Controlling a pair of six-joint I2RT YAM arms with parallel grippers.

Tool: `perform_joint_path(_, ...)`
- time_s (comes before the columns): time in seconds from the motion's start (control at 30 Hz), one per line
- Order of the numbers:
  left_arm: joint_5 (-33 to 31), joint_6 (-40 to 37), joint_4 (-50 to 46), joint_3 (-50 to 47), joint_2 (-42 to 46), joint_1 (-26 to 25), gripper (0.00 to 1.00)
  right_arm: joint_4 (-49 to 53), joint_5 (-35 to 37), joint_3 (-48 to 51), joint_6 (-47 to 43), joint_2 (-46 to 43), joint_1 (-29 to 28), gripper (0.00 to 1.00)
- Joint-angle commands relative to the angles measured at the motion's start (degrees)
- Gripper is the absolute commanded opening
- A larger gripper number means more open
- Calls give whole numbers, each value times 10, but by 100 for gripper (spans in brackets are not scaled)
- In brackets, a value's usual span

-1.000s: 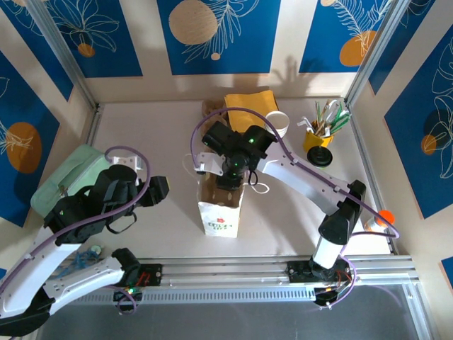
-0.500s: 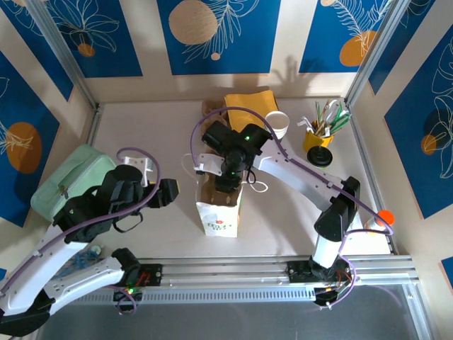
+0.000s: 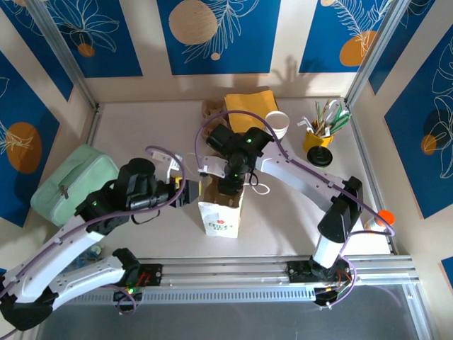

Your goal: Pack the takeout coffee

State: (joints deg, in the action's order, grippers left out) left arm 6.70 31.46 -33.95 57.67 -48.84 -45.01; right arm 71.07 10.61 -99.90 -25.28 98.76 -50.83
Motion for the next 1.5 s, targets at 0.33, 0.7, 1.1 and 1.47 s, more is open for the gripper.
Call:
perform_joint_path(0.33,-14,-4,45,3,-55,3,41,-22,-42,22,3,-24,15,37)
perform_joint_path(0.7,-104,8,18,12,-54,3,22,-34,-45,39,4,-30,23,37)
perform_joint_path(1.1,-111,24,30,2,-47,2,8,-45,-62,42,0,-9,25,37)
perform_joint_path(1.47,-86,25,50,12,-53,2,3,-33,-56,45,1,17,26,37)
